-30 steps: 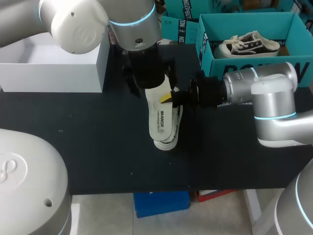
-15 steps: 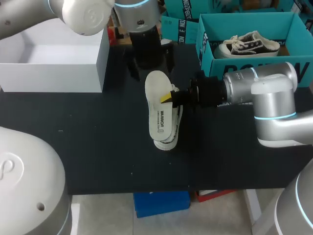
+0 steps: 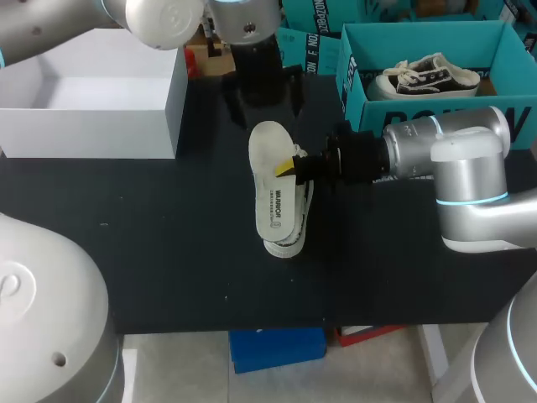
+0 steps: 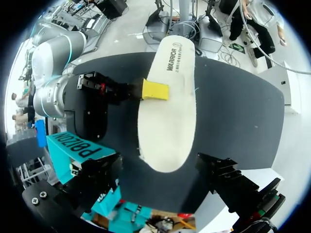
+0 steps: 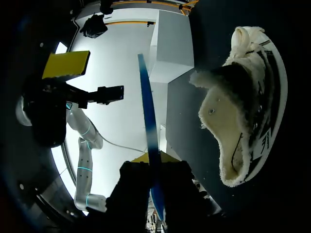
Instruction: Take the shoe out of the shoebox, open the shoe tongue, remove and reinsert the insole, then place the shoe into the shoebox
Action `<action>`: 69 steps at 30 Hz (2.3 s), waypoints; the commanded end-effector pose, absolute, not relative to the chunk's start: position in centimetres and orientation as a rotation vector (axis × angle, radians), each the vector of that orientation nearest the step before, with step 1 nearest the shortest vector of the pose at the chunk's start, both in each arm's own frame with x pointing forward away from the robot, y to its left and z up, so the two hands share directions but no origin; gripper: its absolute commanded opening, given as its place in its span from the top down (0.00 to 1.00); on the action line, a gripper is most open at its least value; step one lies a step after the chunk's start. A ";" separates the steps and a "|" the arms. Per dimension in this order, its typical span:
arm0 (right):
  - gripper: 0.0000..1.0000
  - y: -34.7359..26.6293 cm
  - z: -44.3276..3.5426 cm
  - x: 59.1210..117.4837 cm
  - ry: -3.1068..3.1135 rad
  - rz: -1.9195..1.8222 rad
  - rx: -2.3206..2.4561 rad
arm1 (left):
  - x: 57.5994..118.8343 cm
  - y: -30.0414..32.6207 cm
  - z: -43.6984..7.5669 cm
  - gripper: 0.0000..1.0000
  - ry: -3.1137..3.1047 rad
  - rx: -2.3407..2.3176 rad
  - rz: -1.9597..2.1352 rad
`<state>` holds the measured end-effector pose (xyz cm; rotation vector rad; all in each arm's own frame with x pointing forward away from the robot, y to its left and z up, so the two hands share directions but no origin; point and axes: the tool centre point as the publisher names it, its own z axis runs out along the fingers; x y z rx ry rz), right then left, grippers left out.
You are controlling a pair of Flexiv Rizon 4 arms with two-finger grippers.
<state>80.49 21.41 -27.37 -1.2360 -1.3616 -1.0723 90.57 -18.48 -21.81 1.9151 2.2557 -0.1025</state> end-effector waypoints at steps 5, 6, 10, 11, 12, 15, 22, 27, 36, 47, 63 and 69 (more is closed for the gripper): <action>1.00 21.5 -27.4 80.6 -1.362 -1.070 -1.237 | 88.4 -18.5 -21.4 0.00 2.247 1.918 -0.097; 1.00 21.5 -27.4 80.6 -1.362 -1.070 -1.237 | 88.1 -18.4 -21.5 0.00 2.247 1.918 -0.099; 1.00 21.5 -27.4 80.6 -1.362 -1.070 -1.237 | 86.1 -18.1 -21.4 0.00 2.253 1.913 -0.114; 1.00 21.5 -27.4 80.6 -1.362 -1.070 -1.237 | 85.5 -18.1 -21.3 0.00 2.252 1.914 -0.114; 1.00 21.5 -27.4 80.6 -1.362 -1.070 -1.237 | 85.0 -18.1 -21.2 0.00 2.249 1.915 -0.113; 1.00 21.5 -27.4 80.6 -1.362 -1.070 -1.237 | 83.5 -17.9 -21.0 0.00 2.244 1.914 -0.105; 1.00 21.5 -27.4 80.6 -1.362 -1.070 -1.237 | 80.0 -17.9 -21.2 0.00 2.240 1.926 -0.103; 1.00 21.5 -27.4 80.6 -1.362 -1.070 -1.237 | 78.0 -17.9 -21.3 0.00 2.231 1.923 -0.102; 1.00 21.5 -27.4 80.6 -1.362 -1.070 -1.237 | 74.8 -18.1 -21.5 0.00 2.205 1.924 -0.154; 1.00 21.5 -27.4 80.6 -1.362 -1.070 -1.237 | 73.7 -17.7 -21.5 0.00 2.116 1.807 -0.392; 1.00 21.5 -27.4 80.6 -1.362 -1.070 -1.237 | 76.1 -14.6 -22.7 0.00 1.732 1.376 -1.048; 1.00 21.5 -27.4 80.6 -1.362 -1.070 -1.237 | 76.7 -13.8 -23.7 0.00 1.620 1.277 -1.118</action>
